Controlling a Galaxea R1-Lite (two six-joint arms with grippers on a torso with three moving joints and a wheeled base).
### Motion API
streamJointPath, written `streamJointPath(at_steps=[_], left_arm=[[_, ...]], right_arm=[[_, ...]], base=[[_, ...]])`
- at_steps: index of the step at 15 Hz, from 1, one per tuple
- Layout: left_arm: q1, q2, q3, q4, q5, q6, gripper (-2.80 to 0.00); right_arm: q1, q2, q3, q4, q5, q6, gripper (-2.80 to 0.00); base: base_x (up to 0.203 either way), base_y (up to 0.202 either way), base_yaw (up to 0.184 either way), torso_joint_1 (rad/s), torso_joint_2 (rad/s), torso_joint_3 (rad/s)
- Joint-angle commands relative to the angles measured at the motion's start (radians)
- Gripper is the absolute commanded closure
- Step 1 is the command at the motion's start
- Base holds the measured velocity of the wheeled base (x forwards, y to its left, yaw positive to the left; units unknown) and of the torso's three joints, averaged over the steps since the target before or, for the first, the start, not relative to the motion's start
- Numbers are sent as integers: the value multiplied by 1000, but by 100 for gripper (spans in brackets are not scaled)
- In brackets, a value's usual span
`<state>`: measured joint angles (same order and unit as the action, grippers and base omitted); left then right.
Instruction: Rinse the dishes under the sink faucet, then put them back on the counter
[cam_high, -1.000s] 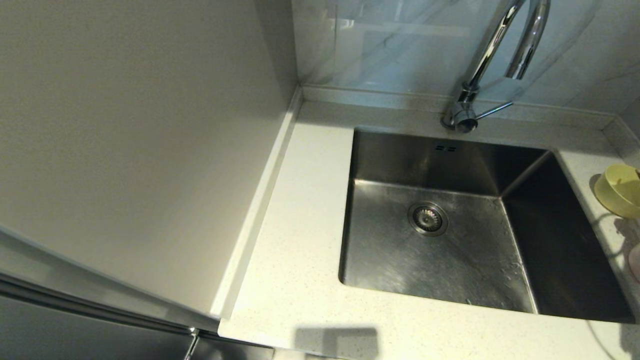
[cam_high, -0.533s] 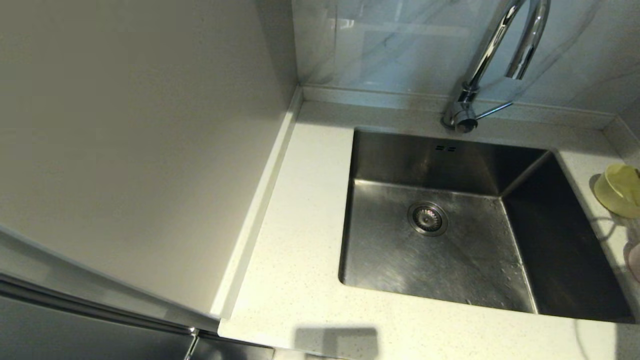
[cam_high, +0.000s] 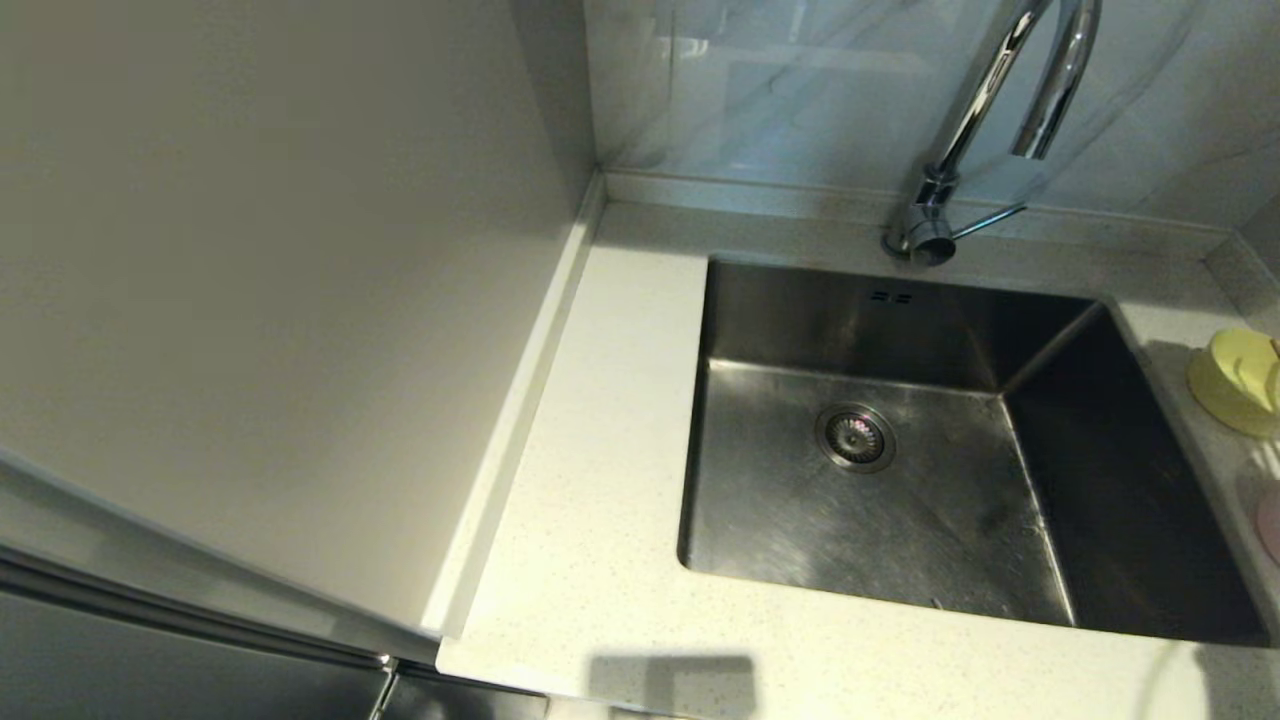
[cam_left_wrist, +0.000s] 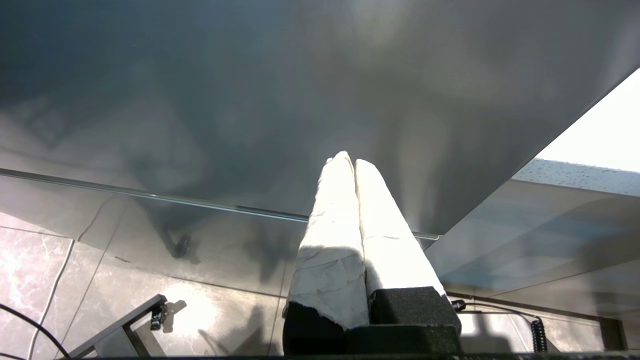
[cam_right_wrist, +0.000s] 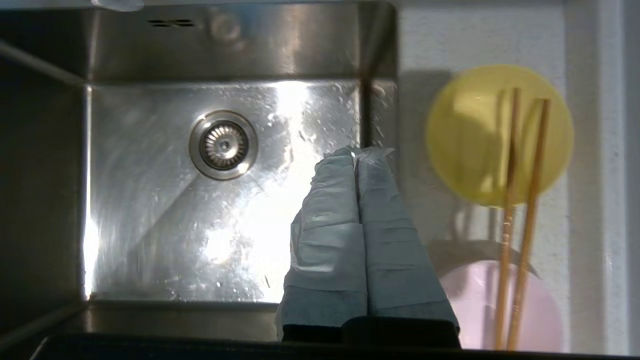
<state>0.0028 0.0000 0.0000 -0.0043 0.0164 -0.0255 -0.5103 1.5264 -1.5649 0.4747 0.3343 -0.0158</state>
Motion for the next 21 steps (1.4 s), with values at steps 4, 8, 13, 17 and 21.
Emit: streamJointPath(at_steps=[4, 8, 13, 17, 21], left_arm=[[0, -3, 0, 0, 0, -1, 0], [0, -3, 0, 0, 0, -1, 0], [0, -3, 0, 0, 0, -1, 0], [0, -3, 0, 0, 0, -1, 0], [0, -3, 0, 0, 0, -1, 0]], right_arm=[[205, -235, 260, -203, -60, 14, 0], [431, -447, 578, -316, -235, 15, 0], [506, -741, 963, -427, -236, 9, 0], [542, -962, 1278, -560, -273, 6, 0], [552, -1199, 1512, -743, -288, 4, 0]], base=[[0, 0, 0, 0, 0, 0], [0, 0, 0, 0, 0, 0], [0, 0, 0, 0, 0, 0], [0, 0, 0, 0, 0, 0], [0, 0, 0, 0, 0, 0]])
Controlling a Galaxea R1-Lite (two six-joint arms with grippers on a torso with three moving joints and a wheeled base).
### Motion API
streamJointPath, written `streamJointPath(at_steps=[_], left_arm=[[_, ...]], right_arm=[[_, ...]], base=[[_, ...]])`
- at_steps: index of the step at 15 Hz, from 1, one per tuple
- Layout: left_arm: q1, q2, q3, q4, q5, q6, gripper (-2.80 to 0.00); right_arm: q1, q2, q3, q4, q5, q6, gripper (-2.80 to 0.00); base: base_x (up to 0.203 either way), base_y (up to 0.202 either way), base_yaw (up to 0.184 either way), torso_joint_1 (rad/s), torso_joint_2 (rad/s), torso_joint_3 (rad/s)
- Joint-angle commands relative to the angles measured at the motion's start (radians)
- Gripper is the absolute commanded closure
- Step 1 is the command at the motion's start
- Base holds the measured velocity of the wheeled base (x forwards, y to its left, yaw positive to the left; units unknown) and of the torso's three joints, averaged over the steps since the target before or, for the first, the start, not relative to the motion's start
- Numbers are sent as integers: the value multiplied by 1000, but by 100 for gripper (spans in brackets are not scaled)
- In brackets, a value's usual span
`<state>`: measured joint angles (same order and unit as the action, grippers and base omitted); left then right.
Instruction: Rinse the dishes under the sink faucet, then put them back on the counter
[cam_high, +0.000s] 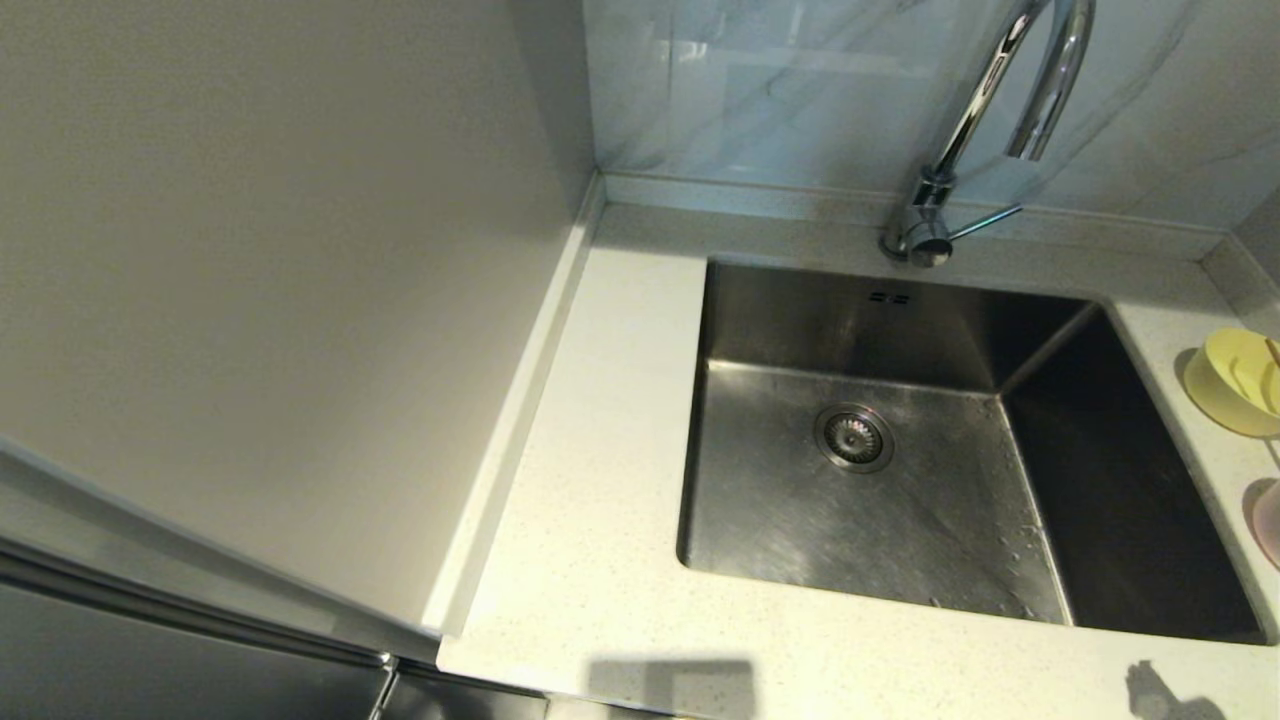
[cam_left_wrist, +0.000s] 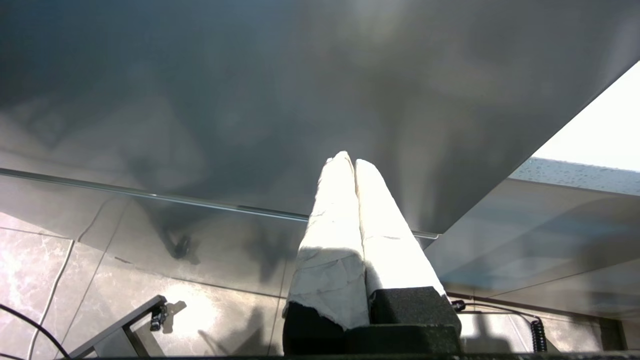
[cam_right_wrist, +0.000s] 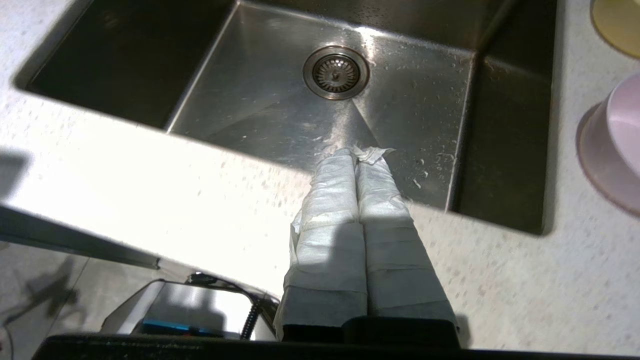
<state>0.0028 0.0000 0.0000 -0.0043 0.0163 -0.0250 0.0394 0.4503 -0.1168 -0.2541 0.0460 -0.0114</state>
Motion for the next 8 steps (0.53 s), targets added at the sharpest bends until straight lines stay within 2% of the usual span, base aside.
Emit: streamJointPath(at_steps=[1, 6, 8], left_arm=[[0, -3, 0, 0, 1, -1, 0], [0, -3, 0, 0, 1, -1, 0], [0, -3, 0, 0, 1, -1, 0]], right_arm=[[2, -185, 96, -5, 5, -1, 0], [-29, -427, 89, 242, 12, -21, 0], [-31, -451, 120, 257, -63, -33, 0]], base=[[0, 0, 0, 0, 0, 0], [0, 0, 0, 0, 0, 0], [0, 0, 0, 0, 0, 0]])
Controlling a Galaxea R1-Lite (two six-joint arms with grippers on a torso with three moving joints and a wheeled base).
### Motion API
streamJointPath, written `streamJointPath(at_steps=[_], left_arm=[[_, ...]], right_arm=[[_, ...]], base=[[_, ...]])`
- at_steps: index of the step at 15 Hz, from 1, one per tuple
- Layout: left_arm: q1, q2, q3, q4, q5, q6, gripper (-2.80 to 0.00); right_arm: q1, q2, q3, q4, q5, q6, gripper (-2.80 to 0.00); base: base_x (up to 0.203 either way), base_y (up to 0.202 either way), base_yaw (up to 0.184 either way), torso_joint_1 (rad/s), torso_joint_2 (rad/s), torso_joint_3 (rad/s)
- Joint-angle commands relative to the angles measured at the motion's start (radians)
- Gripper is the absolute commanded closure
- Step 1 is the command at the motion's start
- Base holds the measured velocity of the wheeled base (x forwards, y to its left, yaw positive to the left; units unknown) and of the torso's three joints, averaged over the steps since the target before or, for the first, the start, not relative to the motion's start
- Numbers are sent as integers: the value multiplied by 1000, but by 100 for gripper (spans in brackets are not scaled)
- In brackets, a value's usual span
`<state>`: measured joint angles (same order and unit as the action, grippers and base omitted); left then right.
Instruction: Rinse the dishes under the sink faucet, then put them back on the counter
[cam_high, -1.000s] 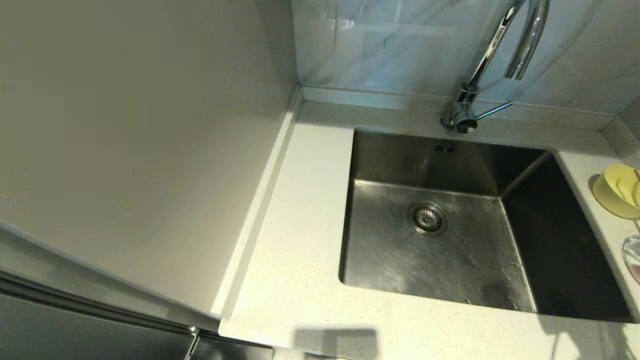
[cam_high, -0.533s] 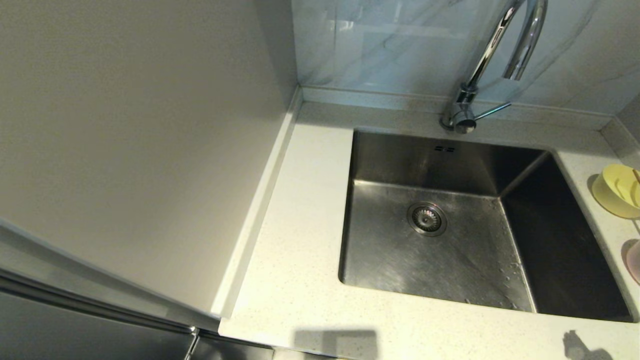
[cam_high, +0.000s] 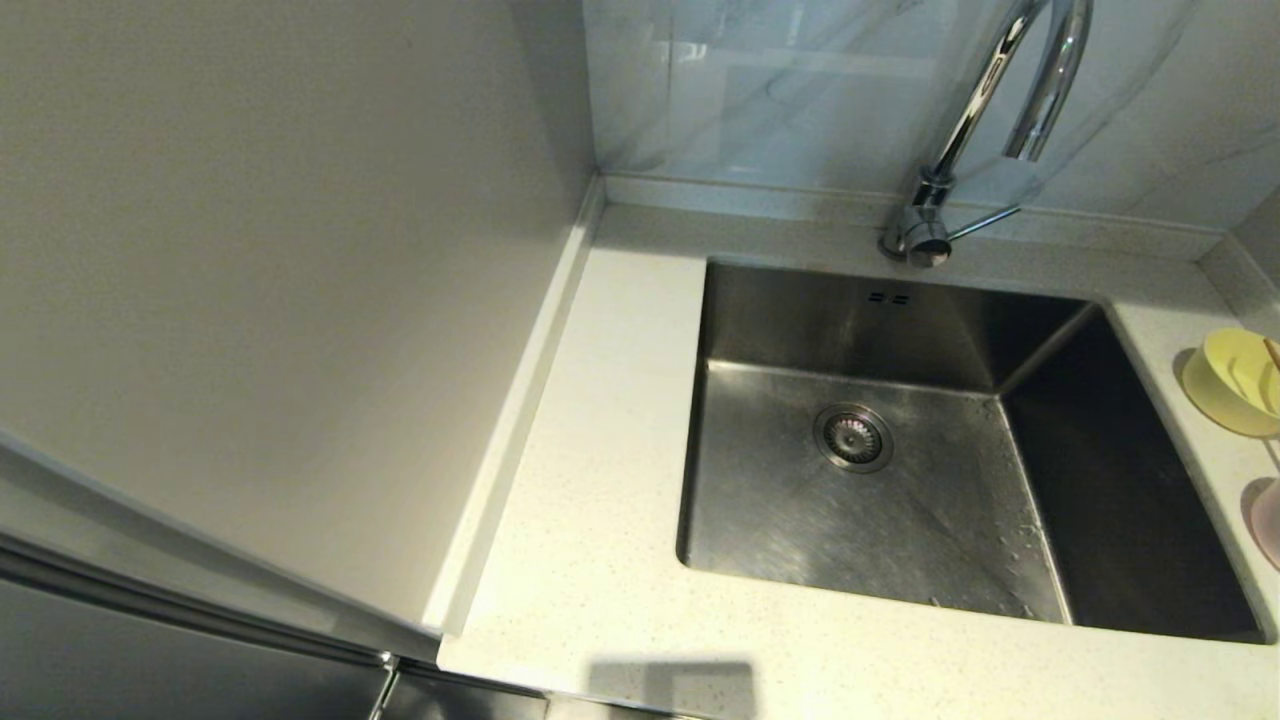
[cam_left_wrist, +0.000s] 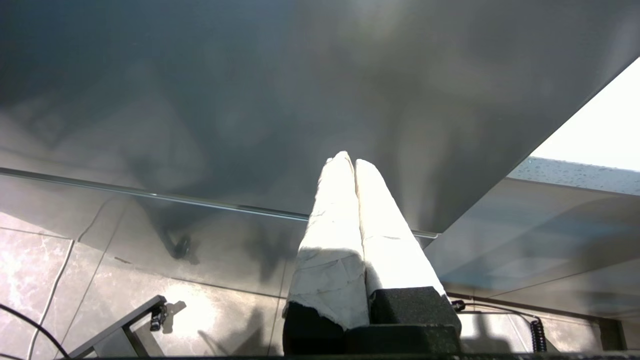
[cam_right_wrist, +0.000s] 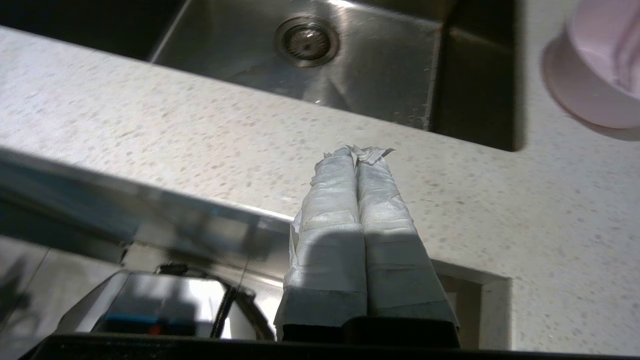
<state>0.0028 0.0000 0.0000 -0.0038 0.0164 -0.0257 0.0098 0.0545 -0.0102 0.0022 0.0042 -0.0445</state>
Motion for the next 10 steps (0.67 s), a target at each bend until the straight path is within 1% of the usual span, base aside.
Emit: streamJointPath(at_steps=[1, 10], left_arm=[[0, -3, 0, -1, 0, 0, 0], [0, -3, 0, -1, 0, 0, 0]], right_arm=[[-2, -54, 10, 4, -12, 11, 0], [-2, -54, 10, 4, -13, 14, 0]], base=[[0, 0, 0, 0, 0, 0], [0, 0, 0, 0, 0, 0]])
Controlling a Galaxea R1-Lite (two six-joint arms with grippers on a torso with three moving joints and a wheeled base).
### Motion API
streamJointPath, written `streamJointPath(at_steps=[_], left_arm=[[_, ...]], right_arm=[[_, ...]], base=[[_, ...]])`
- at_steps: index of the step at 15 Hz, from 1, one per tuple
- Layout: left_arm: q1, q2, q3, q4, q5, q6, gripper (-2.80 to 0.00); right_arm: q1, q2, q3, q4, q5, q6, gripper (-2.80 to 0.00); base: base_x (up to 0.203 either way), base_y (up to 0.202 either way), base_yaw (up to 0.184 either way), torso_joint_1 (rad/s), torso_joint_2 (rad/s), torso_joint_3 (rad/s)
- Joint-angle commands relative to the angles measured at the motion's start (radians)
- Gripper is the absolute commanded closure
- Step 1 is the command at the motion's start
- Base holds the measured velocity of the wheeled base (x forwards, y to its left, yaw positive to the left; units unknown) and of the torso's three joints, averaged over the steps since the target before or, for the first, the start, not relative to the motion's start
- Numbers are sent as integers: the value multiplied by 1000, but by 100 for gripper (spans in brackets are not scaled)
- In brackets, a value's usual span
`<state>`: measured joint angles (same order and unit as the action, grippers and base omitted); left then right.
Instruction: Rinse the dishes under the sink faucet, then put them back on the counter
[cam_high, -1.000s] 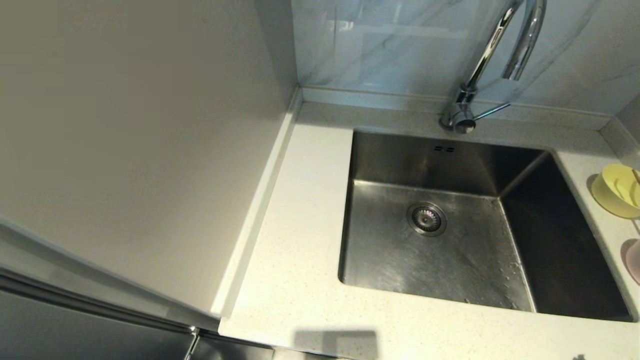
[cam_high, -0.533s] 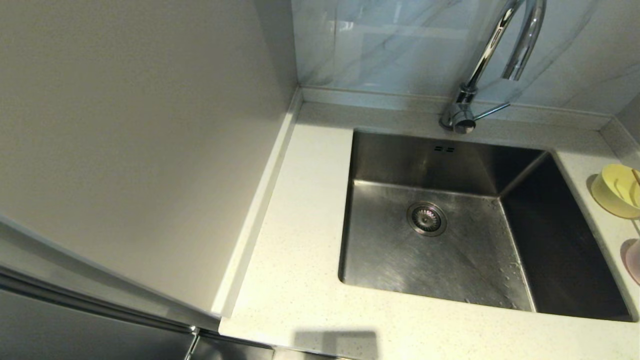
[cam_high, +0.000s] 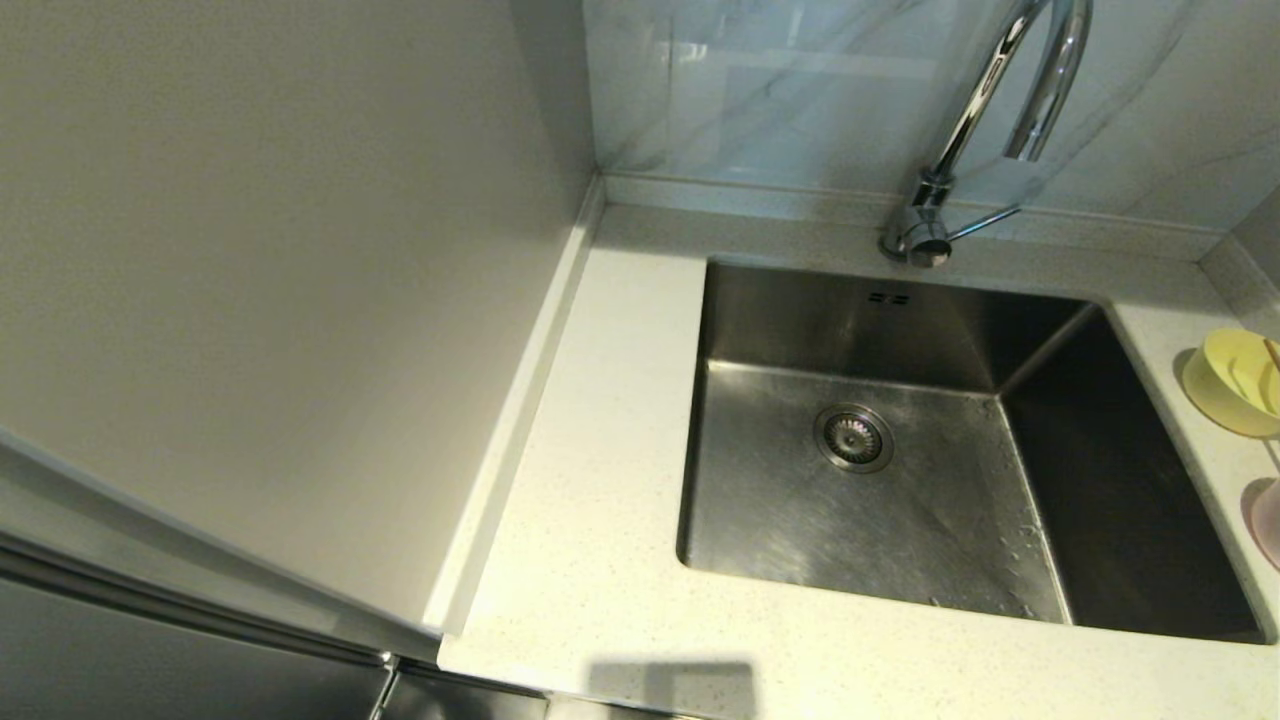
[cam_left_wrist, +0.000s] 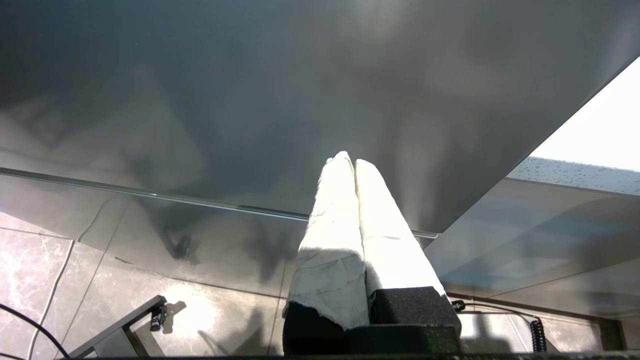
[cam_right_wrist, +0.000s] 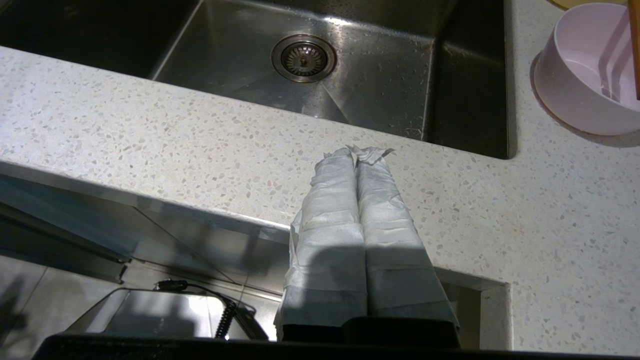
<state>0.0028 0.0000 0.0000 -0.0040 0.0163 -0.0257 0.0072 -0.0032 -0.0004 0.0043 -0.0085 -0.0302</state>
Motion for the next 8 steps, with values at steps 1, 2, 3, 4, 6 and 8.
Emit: streamJointPath(at_steps=[1, 2, 3, 4, 6, 8], left_arm=[[0, -3, 0, -1, 1, 0, 0], [0, -3, 0, -1, 1, 0, 0], [0, -3, 0, -1, 1, 0, 0], [0, -3, 0, -1, 1, 0, 0], [0, -3, 0, -1, 1, 0, 0], [0, -3, 0, -1, 1, 0, 0]], right_arm=[[0, 3, 0, 2, -1, 0, 0], [0, 3, 0, 2, -1, 0, 0], [0, 3, 0, 2, -1, 0, 0], [0, 3, 0, 2, -1, 0, 0], [0, 3, 0, 2, -1, 0, 0], [0, 3, 0, 2, -1, 0, 0]], base=[[0, 0, 0, 0, 0, 0], [0, 0, 0, 0, 0, 0], [0, 0, 0, 0, 0, 0], [0, 0, 0, 0, 0, 0], [0, 0, 0, 0, 0, 0], [0, 0, 0, 0, 0, 0]])
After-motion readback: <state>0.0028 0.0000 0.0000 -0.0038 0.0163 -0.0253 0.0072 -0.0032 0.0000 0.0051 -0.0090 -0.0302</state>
